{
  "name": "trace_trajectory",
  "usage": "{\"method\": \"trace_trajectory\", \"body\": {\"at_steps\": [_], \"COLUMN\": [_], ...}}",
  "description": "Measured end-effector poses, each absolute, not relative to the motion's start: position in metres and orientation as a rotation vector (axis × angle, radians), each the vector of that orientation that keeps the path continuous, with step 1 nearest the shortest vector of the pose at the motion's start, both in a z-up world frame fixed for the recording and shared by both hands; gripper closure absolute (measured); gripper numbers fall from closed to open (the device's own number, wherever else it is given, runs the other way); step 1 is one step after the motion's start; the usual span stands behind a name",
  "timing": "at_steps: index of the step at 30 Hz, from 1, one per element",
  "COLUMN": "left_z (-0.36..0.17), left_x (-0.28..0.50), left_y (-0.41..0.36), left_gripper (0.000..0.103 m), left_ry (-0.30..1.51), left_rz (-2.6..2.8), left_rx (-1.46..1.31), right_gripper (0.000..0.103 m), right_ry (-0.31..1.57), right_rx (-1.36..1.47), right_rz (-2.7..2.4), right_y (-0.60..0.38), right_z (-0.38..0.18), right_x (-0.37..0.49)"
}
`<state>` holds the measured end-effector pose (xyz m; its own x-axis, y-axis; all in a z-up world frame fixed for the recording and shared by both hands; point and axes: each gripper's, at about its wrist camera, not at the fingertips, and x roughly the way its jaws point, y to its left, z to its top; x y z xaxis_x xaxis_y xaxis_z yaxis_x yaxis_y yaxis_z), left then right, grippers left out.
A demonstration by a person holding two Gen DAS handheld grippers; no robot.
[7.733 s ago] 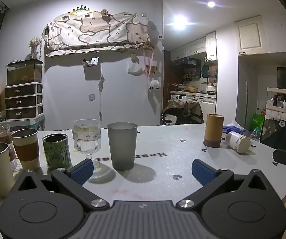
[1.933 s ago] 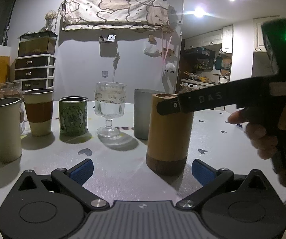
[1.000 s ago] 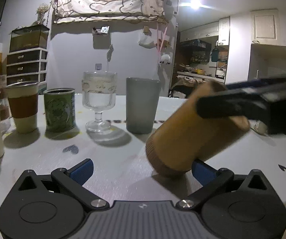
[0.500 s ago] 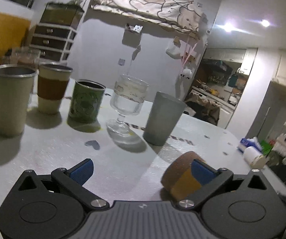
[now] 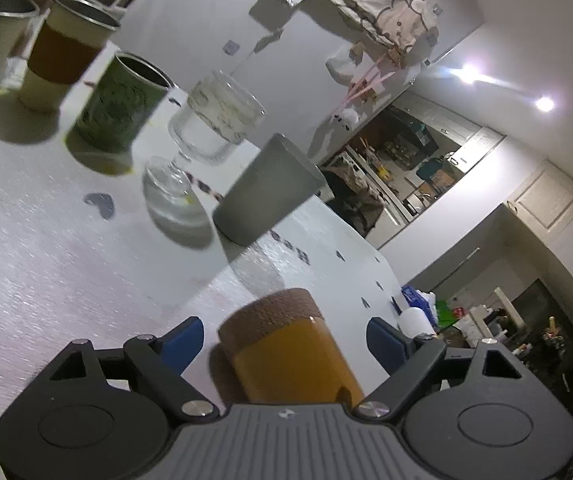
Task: Flip cup upright
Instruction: 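Close the left tool on the tan cup while the right tool holds it, then rotate the cup opening-up with the left tool while the right tool opens and withdraws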
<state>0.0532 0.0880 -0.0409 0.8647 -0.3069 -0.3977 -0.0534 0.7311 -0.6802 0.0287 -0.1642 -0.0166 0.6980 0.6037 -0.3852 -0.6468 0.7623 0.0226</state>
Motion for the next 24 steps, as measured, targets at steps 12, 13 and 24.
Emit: {"method": "trace_trajectory", "body": {"at_steps": [12,13,24], "left_z": [-0.067,-0.069,-0.068], "left_x": [0.078,0.08,0.099], "left_y": [0.083,0.082,0.065], "left_gripper": [0.015,0.015,0.017], "left_ry": [0.631,0.636,0.65], "left_rz": [-0.24,-0.238,-0.235], "left_rx": [-0.969,-0.973,-0.926], "right_gripper": [0.049,0.048,0.045], "right_ry": [0.351,0.347,0.343], "right_rx": [-0.066,-0.064,-0.007], "right_rz": [0.686,0.682,0.7], "right_y": [-0.167,-0.168,-0.185], "right_z": [-0.022,-0.023,-0.028], "right_x": [0.029,0.028,0.02]}}
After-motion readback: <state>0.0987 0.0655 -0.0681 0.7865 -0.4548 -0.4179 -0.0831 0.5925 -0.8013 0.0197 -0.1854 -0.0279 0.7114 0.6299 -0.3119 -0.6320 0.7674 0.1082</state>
